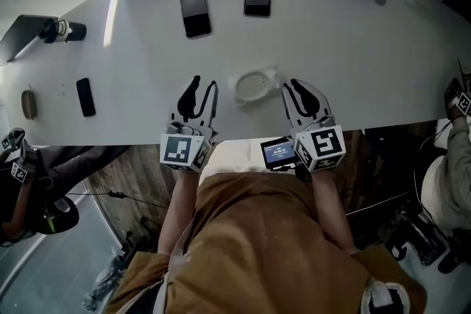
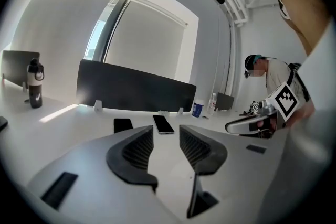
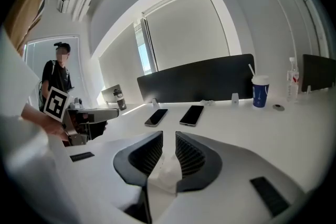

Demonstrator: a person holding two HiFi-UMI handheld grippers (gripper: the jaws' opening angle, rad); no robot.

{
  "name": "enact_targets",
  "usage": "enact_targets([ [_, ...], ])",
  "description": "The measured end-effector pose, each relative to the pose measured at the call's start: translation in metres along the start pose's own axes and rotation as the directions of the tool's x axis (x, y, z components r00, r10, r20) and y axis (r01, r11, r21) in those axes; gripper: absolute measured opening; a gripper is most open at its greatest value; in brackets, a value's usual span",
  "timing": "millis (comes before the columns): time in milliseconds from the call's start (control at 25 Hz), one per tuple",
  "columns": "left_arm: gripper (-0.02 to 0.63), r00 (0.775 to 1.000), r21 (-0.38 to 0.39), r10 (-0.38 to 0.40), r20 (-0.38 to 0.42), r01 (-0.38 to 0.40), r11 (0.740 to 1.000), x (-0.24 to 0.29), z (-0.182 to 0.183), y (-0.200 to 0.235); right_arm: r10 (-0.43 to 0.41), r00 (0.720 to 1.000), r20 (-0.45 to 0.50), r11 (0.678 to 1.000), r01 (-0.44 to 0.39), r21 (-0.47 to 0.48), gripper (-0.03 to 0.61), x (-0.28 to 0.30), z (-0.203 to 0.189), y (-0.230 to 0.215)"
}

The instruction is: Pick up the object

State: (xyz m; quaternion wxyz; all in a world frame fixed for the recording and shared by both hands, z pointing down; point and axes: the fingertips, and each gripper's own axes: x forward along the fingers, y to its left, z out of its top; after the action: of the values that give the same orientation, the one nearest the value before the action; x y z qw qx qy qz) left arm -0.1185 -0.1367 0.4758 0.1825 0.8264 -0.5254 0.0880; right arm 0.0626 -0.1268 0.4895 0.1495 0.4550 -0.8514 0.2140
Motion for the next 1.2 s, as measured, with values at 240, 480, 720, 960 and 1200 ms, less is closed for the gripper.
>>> enact_targets([
  [240, 0.196, 0.989, -0.068, -0.067, -0.130, 0.059, 0.996, 0.009, -0.034, -0.007, 0.031, 0.999, -0.036, 0.998, -0.029, 0.048, 0.143, 0.012, -0.014, -0.002],
  [480, 0.221, 0.961, -0.163, -0.146, -0.233, 0.110, 0.981, 0.017, -0.066, -0.020, 0.062, 0.989, -0.136, 0.993, -0.048, 0.106, 0.178, 0.026, -0.038, -0.003],
  [720, 0.221, 0.942, -0.212, -0.181, -0.283, 0.123, 0.970, 0.022, -0.085, -0.023, 0.058, 0.976, -0.210, 0.991, -0.031, 0.130, 0.225, 0.038, -0.058, -0.007],
  [960, 0.248, 0.936, -0.293, -0.192, -0.296, 0.103, 0.950, 0.026, -0.090, -0.019, 0.047, 0.957, -0.287, 0.990, -0.007, 0.137, 0.259, 0.051, -0.078, -0.009],
  [1200, 0.270, 0.919, -0.358, -0.228, -0.322, 0.104, 0.928, 0.030, -0.089, -0.026, 0.063, 0.943, -0.326, 0.990, -0.017, 0.141, 0.259, 0.065, -0.087, -0.007],
])
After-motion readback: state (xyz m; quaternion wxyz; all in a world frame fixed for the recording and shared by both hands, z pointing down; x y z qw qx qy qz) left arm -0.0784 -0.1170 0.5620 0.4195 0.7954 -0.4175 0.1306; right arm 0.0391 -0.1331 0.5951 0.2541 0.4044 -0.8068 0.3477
